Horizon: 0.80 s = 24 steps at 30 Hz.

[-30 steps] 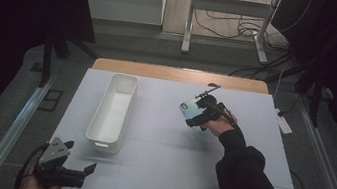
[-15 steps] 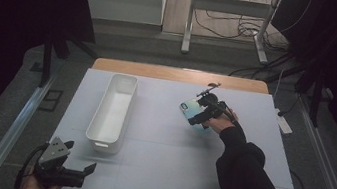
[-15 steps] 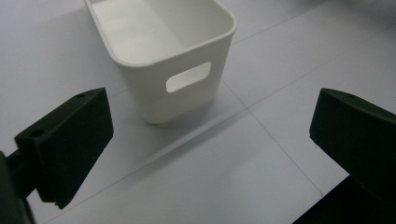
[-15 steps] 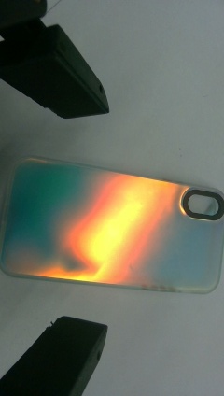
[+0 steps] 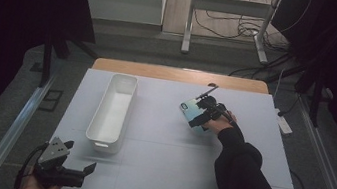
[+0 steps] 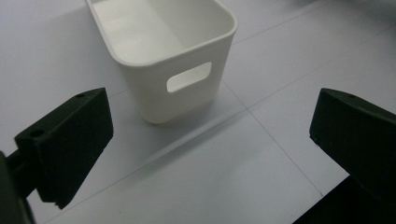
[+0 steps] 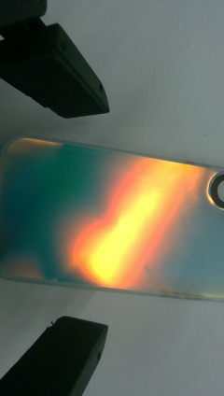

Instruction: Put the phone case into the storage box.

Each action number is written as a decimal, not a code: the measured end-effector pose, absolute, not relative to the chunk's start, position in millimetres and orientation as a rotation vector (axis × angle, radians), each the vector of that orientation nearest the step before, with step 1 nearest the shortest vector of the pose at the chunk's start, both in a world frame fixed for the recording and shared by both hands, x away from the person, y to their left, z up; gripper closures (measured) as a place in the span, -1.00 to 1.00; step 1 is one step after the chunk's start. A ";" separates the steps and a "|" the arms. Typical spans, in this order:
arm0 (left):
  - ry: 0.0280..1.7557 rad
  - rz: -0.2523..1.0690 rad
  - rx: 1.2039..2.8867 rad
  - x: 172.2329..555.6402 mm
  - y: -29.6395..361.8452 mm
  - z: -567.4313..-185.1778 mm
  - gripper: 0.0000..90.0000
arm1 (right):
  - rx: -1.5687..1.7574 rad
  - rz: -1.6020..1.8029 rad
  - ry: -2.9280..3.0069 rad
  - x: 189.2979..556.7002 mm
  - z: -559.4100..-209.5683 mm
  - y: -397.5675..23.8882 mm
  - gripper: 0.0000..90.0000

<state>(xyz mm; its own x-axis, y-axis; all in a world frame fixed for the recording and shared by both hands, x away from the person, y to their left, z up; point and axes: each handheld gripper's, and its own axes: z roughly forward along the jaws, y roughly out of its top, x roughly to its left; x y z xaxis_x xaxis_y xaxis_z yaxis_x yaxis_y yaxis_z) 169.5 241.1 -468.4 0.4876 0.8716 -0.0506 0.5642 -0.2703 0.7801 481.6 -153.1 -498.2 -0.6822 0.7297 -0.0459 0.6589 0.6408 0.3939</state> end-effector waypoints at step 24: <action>1.186 0.513 1.964 169.1 241.0 -468.3 -0.99 | 1.095 0.537 2.688 480.5 -509.7 -155.1 -0.66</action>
<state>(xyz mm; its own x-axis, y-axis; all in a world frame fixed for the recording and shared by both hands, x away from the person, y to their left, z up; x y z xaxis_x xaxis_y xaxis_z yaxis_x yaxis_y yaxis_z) 169.1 241.0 -468.3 0.4854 0.8729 -0.0481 0.5631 -0.2701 0.7810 480.5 -155.1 -509.7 -0.7095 0.7037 -0.0379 0.6351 0.6618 0.3983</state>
